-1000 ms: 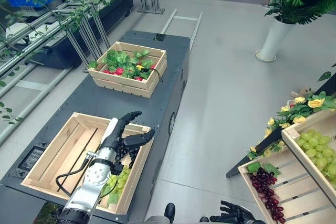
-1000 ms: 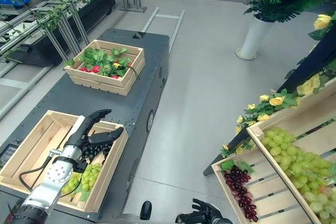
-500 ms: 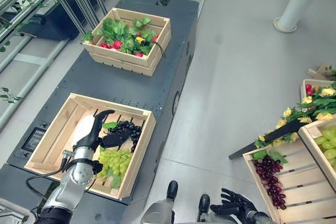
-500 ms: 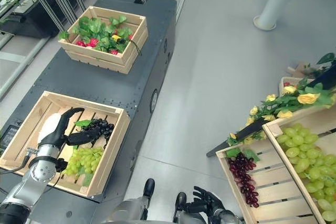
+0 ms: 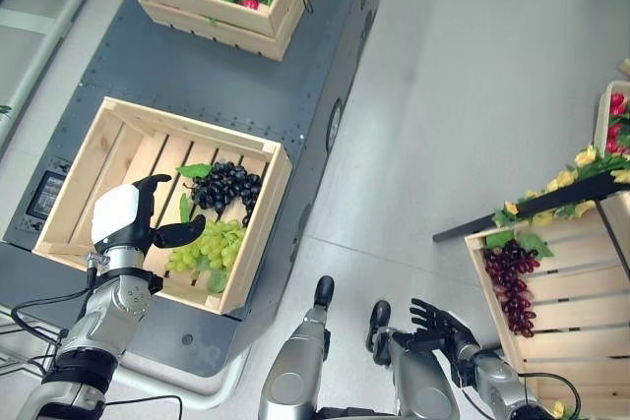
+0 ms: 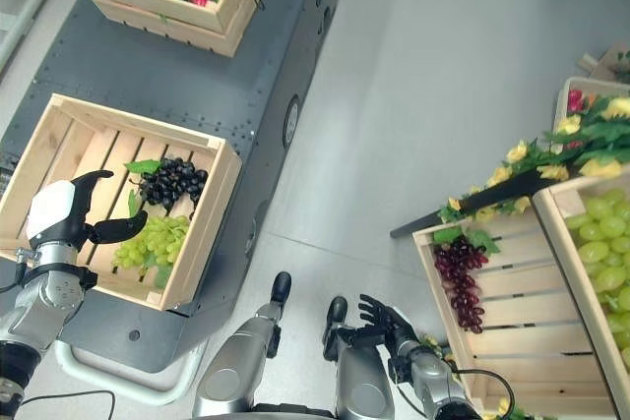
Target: Pick up the fruits from the basket on one side to the basket on the other side
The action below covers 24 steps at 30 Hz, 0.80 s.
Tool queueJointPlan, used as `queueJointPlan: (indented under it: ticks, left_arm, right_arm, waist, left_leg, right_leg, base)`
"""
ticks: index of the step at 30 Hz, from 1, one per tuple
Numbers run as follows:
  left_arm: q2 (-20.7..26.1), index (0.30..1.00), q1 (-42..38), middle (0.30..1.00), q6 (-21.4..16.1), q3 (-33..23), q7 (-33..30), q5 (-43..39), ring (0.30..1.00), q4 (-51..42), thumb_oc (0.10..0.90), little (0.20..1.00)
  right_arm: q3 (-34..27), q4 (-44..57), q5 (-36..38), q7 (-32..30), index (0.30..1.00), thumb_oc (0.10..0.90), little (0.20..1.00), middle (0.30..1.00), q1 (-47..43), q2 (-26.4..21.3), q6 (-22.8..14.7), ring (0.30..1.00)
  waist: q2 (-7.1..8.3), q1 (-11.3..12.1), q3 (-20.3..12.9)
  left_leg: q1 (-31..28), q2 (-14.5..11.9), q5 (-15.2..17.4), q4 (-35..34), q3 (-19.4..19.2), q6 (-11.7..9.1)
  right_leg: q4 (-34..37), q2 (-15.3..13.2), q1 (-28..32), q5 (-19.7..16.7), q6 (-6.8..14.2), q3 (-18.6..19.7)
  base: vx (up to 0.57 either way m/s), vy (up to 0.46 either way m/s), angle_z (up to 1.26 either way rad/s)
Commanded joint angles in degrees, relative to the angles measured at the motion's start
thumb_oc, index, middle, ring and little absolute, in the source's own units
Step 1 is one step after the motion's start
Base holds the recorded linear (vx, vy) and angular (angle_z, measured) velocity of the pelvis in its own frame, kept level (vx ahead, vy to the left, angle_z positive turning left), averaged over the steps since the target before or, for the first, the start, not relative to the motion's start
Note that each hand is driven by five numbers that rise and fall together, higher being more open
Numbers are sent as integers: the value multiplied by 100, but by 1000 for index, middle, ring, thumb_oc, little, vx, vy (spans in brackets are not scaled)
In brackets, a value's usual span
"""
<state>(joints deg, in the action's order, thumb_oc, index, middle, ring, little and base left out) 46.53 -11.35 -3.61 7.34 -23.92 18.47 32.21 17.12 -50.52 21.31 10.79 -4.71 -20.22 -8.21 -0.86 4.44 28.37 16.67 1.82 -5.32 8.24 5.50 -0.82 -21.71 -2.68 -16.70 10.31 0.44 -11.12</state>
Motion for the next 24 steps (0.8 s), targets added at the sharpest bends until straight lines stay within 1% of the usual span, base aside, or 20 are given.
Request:
queueJointPlan:
  ticks: [1,2,4,6,8,11,19,20,24]
  left_arm:
    - [590,900,-371,900,72,-219,-233,93,900,20,800,900]
    - [680,900,-471,900,91,-200,-154,70,900,79,800,900]
    - [713,900,-533,900,144,-202,-116,77,900,122,800,900]
    - [742,900,-603,900,159,-150,-111,182,900,201,800,900]
    - [859,900,-695,900,278,-45,53,398,900,228,800,900]
    - [941,900,-761,900,338,10,249,510,900,338,800,900]
    - [1012,900,-737,900,468,40,421,514,900,489,800,900]
    - [1049,900,-736,900,591,50,467,531,900,514,800,900]
    - [1151,900,-689,900,576,-106,431,567,900,605,800,900]
  right_arm:
    - [397,291,249,235,900,800,900,900,395,-270,-151,900]
    - [415,289,348,251,900,800,900,900,341,-291,-168,900]
    - [404,361,383,243,900,800,900,900,292,-287,-114,900]
    - [424,400,397,210,900,800,900,900,249,-284,-117,900]
    - [421,422,411,214,900,800,900,900,205,-294,-112,900]
    - [429,490,395,228,900,800,900,900,164,-304,-82,900]
    - [440,498,394,248,900,800,900,900,142,-288,-90,900]
    - [432,494,435,254,900,800,900,900,137,-284,-78,900]
    - [428,516,396,252,900,800,900,900,159,-252,-37,900]
  waist:
    - [118,-95,-150]
    - [139,-87,-99]
    - [175,-71,-44]
    - [210,-58,4]
    - [231,-46,80]
    - [260,-43,113]
    - [321,3,142]
    - [340,19,142]
    - [359,53,142]
  left_leg:
    - [453,285,603,862,-381,103]
    - [553,290,618,958,-405,105]
    - [655,308,651,1065,-419,118]
    - [753,319,674,1154,-444,132]
    - [801,312,706,1234,-457,112]
    - [836,300,685,1208,-476,112]
    - [938,296,670,1222,-488,88]
    - [955,291,665,1219,-483,79]
    - [904,301,681,1191,-485,82]
  right_leg:
    - [261,311,20,-244,-162,92]
    - [147,332,-85,-218,-175,100]
    - [28,348,-180,-181,-175,110]
    - [-27,360,-251,-172,-182,110]
    - [-75,373,-256,-151,-173,126]
    - [-67,391,-288,-165,-157,123]
    - [30,423,-241,-170,-142,110]
    - [68,420,-217,-177,-135,99]
    - [172,413,-118,-185,-123,69]
  base:
    - [-52,-15,-1]
    - [-58,-13,-2]
    - [-68,-12,1]
    - [-59,-14,3]
    - [-19,-5,3]
    - [0,0,0]
    - [0,-12,3]
    - [0,0,0]
    - [0,0,0]
